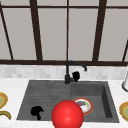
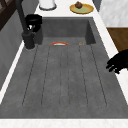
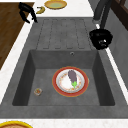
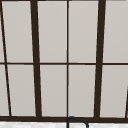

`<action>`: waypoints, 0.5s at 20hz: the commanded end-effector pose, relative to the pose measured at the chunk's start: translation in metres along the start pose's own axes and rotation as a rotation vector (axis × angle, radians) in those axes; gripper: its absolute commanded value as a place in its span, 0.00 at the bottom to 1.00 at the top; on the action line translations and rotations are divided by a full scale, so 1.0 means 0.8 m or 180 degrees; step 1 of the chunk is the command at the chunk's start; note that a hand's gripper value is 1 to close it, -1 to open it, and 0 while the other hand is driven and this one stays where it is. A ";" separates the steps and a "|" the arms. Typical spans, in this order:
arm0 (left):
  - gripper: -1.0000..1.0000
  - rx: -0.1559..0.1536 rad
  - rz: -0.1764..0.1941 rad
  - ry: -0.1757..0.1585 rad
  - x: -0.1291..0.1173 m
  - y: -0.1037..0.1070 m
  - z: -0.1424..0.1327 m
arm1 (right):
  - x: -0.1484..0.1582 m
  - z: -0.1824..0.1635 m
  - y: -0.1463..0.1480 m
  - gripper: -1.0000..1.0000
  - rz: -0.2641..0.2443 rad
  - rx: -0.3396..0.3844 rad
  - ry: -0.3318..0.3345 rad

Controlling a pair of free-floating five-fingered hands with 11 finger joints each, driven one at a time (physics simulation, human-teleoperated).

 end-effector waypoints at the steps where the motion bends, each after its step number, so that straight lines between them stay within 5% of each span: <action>1: 0.50 0.0000 0.0000 0.0000 0.000 0.000 0.000 | -0.006 0.013 0.012 1.00 -0.0388 -0.0036 0.0086; 10: 0.50 0.0000 0.0000 0.0000 0.000 0.000 0.000 | -0.007 0.017 0.014 1.00 -0.0417 -0.0109 0.0115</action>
